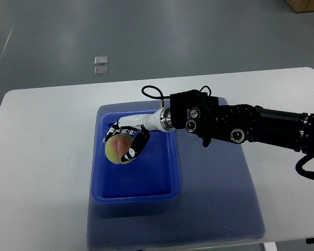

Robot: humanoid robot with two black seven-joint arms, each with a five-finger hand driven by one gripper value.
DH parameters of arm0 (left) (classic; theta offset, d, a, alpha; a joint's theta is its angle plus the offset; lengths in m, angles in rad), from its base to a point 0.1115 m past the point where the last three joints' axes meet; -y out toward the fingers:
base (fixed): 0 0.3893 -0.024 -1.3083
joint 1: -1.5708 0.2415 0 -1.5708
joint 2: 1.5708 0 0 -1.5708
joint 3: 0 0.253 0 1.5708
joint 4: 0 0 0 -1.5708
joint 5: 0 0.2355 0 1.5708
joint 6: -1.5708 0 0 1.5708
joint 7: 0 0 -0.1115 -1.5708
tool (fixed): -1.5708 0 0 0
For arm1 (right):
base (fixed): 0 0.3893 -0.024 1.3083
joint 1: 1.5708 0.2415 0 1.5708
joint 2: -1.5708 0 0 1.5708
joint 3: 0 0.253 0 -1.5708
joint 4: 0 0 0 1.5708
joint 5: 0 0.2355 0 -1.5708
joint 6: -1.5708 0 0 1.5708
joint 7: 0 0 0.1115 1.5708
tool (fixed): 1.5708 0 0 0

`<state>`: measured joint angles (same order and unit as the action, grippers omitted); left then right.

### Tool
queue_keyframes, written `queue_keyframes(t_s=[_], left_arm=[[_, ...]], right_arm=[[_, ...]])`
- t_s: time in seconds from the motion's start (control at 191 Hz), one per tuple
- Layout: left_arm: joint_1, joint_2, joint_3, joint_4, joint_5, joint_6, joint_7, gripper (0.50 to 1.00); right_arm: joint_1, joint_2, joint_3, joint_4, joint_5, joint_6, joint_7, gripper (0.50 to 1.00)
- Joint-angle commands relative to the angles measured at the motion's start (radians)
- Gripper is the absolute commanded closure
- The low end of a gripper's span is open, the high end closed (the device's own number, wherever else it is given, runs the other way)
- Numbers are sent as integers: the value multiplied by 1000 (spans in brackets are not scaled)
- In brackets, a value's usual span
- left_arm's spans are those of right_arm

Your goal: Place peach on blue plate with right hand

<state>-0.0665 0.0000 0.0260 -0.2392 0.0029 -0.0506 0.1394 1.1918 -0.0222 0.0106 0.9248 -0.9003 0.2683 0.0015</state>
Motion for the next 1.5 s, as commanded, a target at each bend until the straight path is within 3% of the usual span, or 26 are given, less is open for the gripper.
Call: queue_keyframes(t_s=[0.0,0.026,0.078,0.084,0.126,0.146,0.199,0.204,0.282,0.554,0.643,0.696,0.711,0.832,0.952,1.004,1.01,1.02,1.13,1.308,1.496], left_arm=[[-1,0,0,0,0,0,0,500],[1,0,0,0,0,0,0,500],[1,0,0,0,0,0,0,500],[-1,0,0,0,0,-1,0,500],[-1,0,0,0,0,0,0,500],[-1,0,0,0,0,0,0,500],[-1,0,0,0,0,0,0,500],[1,0,0,0,0,0,0,500],[-1,0,0,0,0,0,0,500],[1,0,0,-2,0,0,0,500],[-1,0,2,-5,2,0,0,500],[-1,0,2,-5,2,0,0,500],[-1,0,2,-6,2,0,0,500],[-1,0,2,-11,3,0,0,500],[-1,0,2,-12,6,-2,0,500],[-1,0,2,-12,6,-2,0,500],[-1,0,2,-14,6,-2,0,500],[-1,0,2,-15,6,-2,0,500],[1,0,2,-15,8,-2,0,500],[1,0,2,-14,6,-2,0,500],[1,0,2,-14,6,0,2,500]], right_arm=[[-20,7,0,-14,-6,2,2,959],[-21,7,0,-17,-6,3,2,924],[-21,7,0,-17,-6,3,2,924],[-24,5,2,-17,-6,3,2,766],[-24,5,2,-17,-6,3,2,667],[-26,4,3,-17,-5,5,3,642],[-26,4,3,-17,-5,5,3,642],[-26,1,9,-17,0,5,3,605],[-24,-4,11,-17,-2,5,3,581],[45,-116,55,-6,21,17,6,572],[68,-238,204,-1,66,35,9,572],[68,-239,204,-1,66,35,9,572],[54,-292,301,-1,103,42,12,572],[-76,-338,514,-1,221,40,14,572],[-238,-317,758,-9,360,40,28,572],[-238,-317,758,-9,360,40,28,572],[-317,-300,854,-15,432,36,64,572],[-336,-294,871,-17,449,34,74,572],[-445,-200,991,-32,572,32,156,572],[-526,-85,1121,-142,685,39,255,572],[-546,-35,1160,-195,751,42,267,570]])
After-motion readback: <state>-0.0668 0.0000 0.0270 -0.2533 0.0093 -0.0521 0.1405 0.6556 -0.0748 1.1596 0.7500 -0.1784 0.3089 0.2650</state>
